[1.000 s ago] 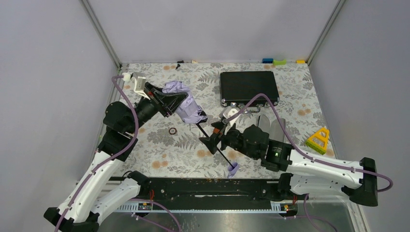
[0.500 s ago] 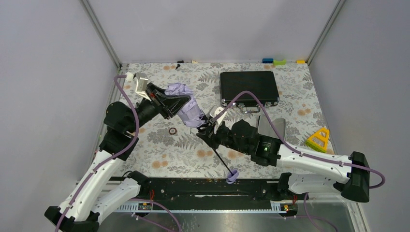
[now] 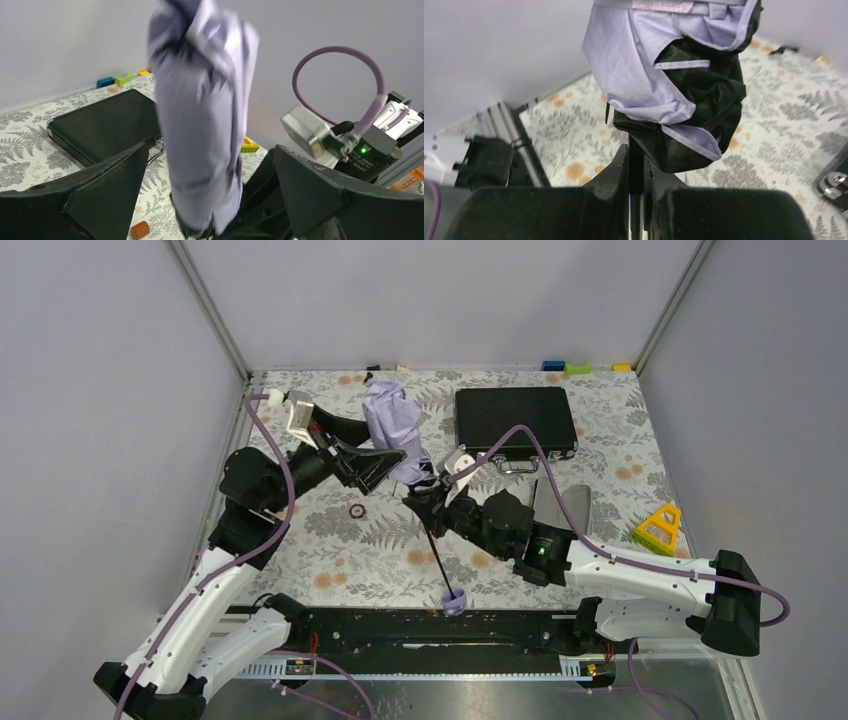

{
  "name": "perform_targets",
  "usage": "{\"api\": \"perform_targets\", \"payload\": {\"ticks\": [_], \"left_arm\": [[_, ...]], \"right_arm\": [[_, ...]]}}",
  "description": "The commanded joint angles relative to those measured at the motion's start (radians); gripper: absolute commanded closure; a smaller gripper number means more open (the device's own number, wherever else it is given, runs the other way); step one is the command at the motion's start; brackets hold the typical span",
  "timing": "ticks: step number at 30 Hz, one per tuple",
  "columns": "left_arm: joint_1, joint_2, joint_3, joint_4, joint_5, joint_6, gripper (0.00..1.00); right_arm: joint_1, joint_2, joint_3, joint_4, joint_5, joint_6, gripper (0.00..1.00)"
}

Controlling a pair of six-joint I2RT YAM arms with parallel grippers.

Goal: Open the umbrella

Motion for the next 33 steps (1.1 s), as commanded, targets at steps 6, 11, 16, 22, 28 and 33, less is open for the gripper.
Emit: {"api": "perform_targets", "payload": {"ticks": [6, 11, 16, 22, 28, 33], "left_arm": [[-0.027, -0.046, -0.074, 0.171, 0.064, -0.014, 0.01], [-0.129, -0.009, -0.072, 0.126, 0.033, 0.026, 0.01], [-0.219, 0.027, -0.059, 0.079, 0.014, 0.089, 0.01], [-0.247, 0.051, -0.054, 0.063, 0.026, 0.122, 0.11], [-0.269, 0.067, -0.041, 0.023, -0.011, 0.151, 0.38], [-0.278, 0.079, -0.035, 0.018, -0.001, 0.147, 0.67]], "right_arm": [[0.001, -0.025, 0.123, 0.306, 0.253, -0.150, 1.00], [0.000, -0.026, 0.235, 0.227, 0.254, -0.176, 1.00], [0.000, -0.044, 0.259, 0.237, 0.238, -0.153, 1.00], [0.000, -0.060, 0.277, 0.222, 0.200, -0.067, 1.00], [0.000, -0.051, 0.301, 0.205, 0.154, -0.002, 1.00], [0.000, -0.038, 0.311, 0.201, 0.127, 0.029, 1.00]]}}
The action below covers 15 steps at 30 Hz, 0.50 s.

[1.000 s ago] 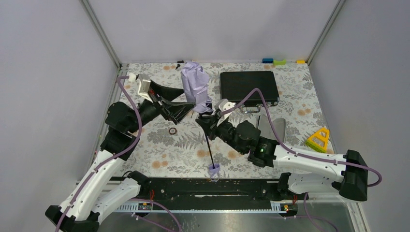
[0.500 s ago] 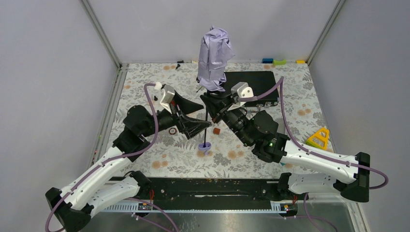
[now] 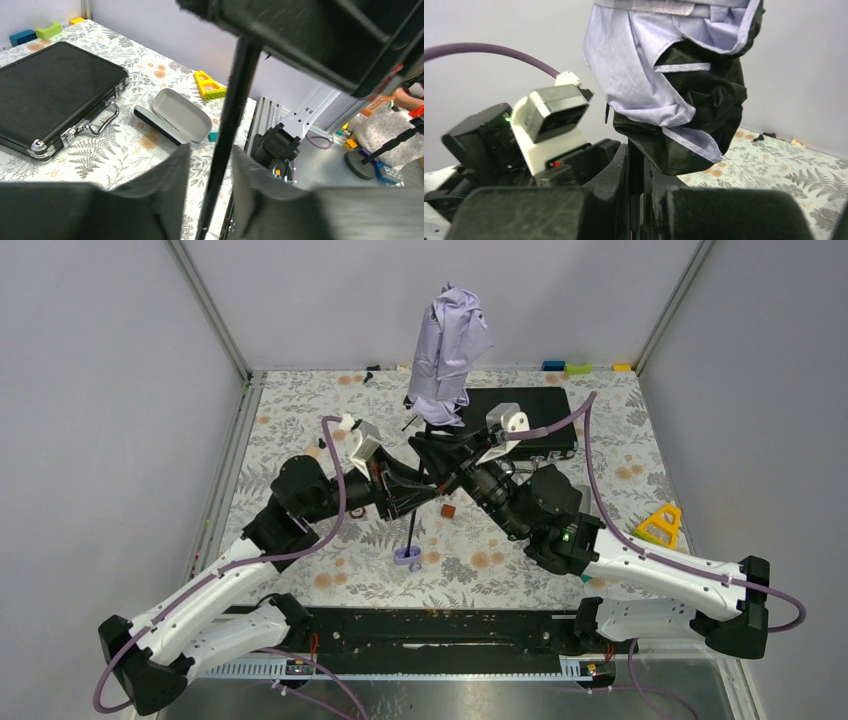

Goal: Open the umbrella

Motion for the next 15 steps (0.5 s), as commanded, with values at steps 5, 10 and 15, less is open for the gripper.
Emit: {"api": "perform_targets", "payload": {"ticks": [5, 10, 15], "left_arm": [[-0.017, 0.001, 0.045, 0.028, -0.006, 0.004, 1.00], [-0.018, -0.016, -0.003, 0.122, 0.007, -0.107, 1.00], [-0.018, -0.016, -0.066, 0.273, 0.025, -0.241, 1.00]], "right_arm": [[0.000, 0.015, 0.088, 0.062, -0.024, 0.015, 1.00], [0.000, 0.038, 0.090, 0.011, 0.014, -0.013, 0.78], [0.000, 0.024, -0.008, 0.072, 0.048, -0.015, 0.42]]}}
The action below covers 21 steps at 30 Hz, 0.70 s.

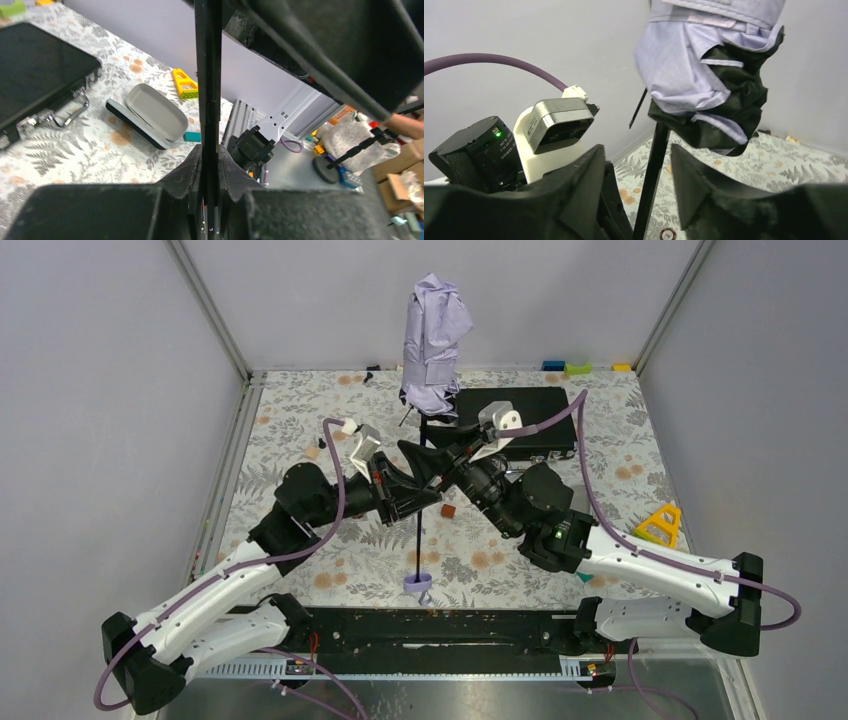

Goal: Open the umbrella

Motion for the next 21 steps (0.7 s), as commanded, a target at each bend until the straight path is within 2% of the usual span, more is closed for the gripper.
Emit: {"api": "perform_targets", "payload": {"ticks": [1, 9, 16, 21], "left_arm": [[0.003, -0.008, -0.034, 0.225, 0.016, -0.152, 1.00], [0.003, -0.006, -0.046, 0.245, 0.020, -0.202, 1.00], [0.002, -0.012, -0.081, 0.279, 0.016, -0.274, 1.00], [0.002, -0.026, -0.103, 0.223, -0.031, -0.287, 1.00]], "right_arm": [[0.004, -0.013, -0.044, 0.062, 0.048, -0.021, 0.37], [0.004, -0.117, -0.174, 0.009, 0.095, 0.032, 0.13], [0.004, -0.236, -0.195, -0.242, 0.161, 0.039, 0.10], [0.004, -0.308, -0.140, -0.438, 0.120, 0.066, 0.09]]}}
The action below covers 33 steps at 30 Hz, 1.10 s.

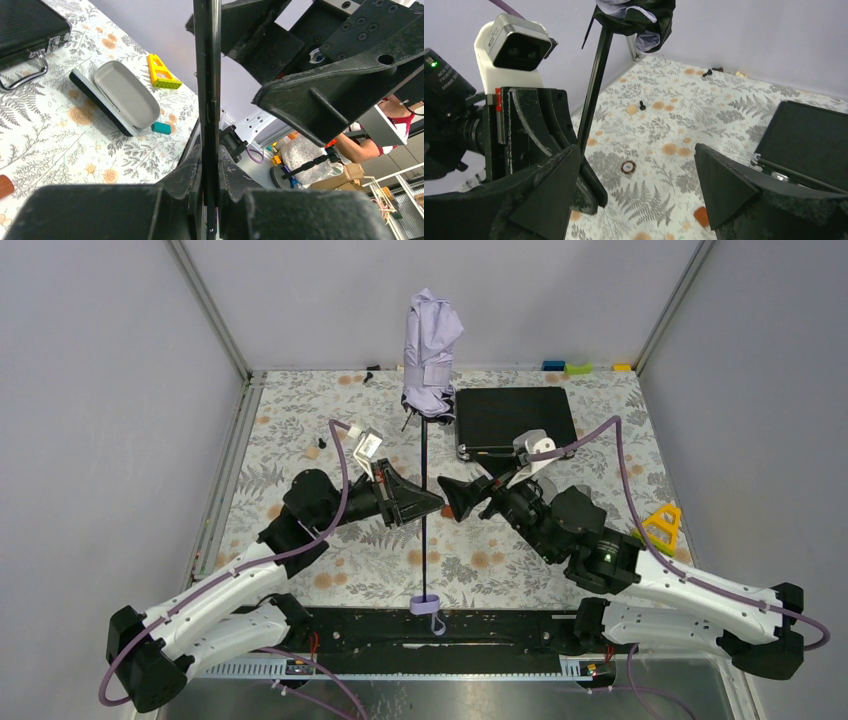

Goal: Open the umbrella

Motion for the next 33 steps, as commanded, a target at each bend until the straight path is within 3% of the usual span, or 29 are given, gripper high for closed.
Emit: {"api": "perform_targets", "payload": {"ticks": [1, 5, 10, 21, 26, 33], "left_arm": [[0.000, -0.051, -0.002, 0.082, -0.047, 0.004, 1.00], [-0.001, -0.077, -0.033, 0.037, -0.095, 0.065, 1.00], [-0.006, -0.101, -0.104, 0.024, -0.123, 0.118, 1.00], [-0.014, -0.089, -0.116, 0.080, -0.089, 0.125, 1.00], [-0.015, -0.097, -0.115, 0.080, -0.084, 0.126, 1.00], [-0.016, -0.107, -0.109, 0.073, -0.079, 0.131, 1.00]], "right_arm": [[0.004, -0.065, 0.062, -0.194, -0.013, 0.042, 0.10], [0.004, -0.102, 0.040, -0.204, -0.066, 0.073, 0.12], [0.004, -0.059, 0.100, -0.204, 0.009, 0.020, 0.12], [-0.032, 0.243, 0.480, -0.302, 0.091, -0.156, 0.26], [-0.116, 0.393, 0.664, -0.401, 0.019, -0.143, 0.28], [-0.147, 0.517, 0.794, -0.418, 0.055, -0.157, 0.30]]}}
